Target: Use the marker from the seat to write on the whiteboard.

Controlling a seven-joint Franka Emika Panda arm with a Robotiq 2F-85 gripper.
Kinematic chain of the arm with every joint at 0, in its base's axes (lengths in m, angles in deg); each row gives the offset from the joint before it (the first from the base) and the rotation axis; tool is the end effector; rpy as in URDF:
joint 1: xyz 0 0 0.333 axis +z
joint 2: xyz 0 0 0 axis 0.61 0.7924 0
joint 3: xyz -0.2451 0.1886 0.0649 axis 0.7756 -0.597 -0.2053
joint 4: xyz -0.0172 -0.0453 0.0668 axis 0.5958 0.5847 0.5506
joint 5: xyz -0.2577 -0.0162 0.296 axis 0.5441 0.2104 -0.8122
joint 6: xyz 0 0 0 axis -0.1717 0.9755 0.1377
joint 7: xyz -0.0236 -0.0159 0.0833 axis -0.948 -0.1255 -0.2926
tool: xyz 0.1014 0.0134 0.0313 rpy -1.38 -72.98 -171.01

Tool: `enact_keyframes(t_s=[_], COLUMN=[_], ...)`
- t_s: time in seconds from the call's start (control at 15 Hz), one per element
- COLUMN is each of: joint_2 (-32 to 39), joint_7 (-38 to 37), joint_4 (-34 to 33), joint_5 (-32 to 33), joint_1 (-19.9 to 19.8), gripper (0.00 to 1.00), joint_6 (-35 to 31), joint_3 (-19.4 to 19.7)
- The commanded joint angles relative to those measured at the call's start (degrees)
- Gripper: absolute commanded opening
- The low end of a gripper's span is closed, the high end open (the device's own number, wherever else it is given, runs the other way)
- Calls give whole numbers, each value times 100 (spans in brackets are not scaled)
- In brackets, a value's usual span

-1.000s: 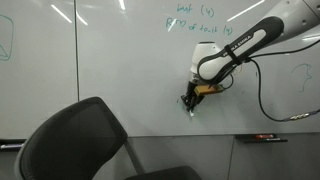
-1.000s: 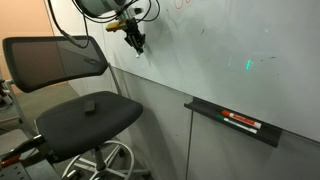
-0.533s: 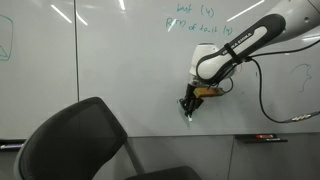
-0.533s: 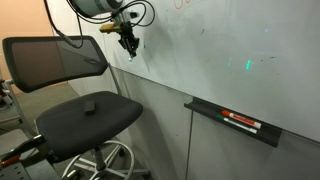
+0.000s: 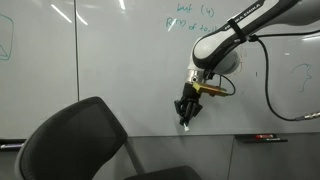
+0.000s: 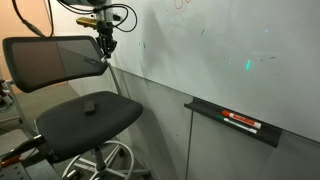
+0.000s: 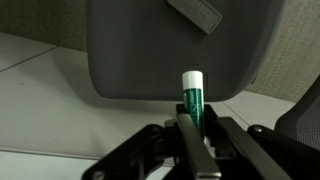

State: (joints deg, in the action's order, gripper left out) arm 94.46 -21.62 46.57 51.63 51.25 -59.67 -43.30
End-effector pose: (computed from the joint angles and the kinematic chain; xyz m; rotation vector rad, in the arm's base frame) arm 0.5813 0.2398 0.3648 -2.9874 -0.1321 -0.1133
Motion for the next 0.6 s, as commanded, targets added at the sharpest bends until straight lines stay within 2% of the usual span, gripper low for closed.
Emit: enact_keyframes(t_s=[0.0, 0.53], joint_2=[5, 498], joint_7=[227, 226], joint_4=[-180, -429], joint_5=[-374, -261], joint_1=[-123, -119], gripper=[6, 6], joint_6=[382, 52], joint_3=[-89, -15])
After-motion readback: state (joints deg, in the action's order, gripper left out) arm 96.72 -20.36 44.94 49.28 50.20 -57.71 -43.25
